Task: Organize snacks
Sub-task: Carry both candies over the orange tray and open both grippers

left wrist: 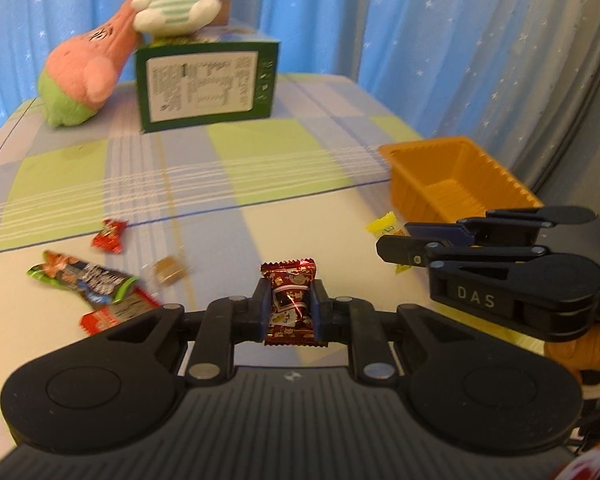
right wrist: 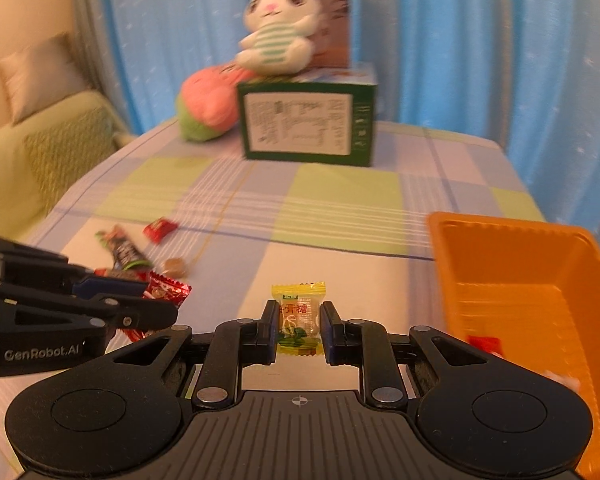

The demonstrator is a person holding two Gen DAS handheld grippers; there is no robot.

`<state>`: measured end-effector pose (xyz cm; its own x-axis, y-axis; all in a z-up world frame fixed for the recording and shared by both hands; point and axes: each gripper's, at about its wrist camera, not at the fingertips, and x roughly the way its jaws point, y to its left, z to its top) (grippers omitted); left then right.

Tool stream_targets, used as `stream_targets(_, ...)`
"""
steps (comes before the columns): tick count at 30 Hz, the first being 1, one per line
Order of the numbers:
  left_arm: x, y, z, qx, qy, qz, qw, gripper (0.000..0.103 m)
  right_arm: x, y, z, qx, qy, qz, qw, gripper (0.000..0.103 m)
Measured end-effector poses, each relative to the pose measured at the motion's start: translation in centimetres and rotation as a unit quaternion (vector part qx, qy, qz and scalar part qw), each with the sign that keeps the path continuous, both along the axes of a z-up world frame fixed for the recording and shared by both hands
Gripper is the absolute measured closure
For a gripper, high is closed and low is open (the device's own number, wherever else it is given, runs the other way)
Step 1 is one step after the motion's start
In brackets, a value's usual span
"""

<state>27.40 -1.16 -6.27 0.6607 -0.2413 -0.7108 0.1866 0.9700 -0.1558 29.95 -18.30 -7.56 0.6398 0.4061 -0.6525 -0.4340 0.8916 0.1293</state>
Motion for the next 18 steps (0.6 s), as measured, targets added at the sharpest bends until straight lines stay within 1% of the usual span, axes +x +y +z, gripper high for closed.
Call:
stream_targets(9,0.1,-4.4,1.1,-0.022,-0.013,-0.035,0.9991,0.086,-1.2,-4.7,1.6,0.012,-0.021,-0.073,0.997,0.081)
stream_targets(13,0.2,-6.6,1.7,-0.031,-0.018,-0.055,0.9978,0.086,-2.1,-6.7,1.9,0.007,-0.032,-0.101,0.994,0.081)
stream_targets(18,0.2,-9.1,2.4,-0.039,-0.028,-0.077,0.9959,0.086,-2.6,-9.3,1.9,-0.001,-0.035,-0.138,0.990,0.081)
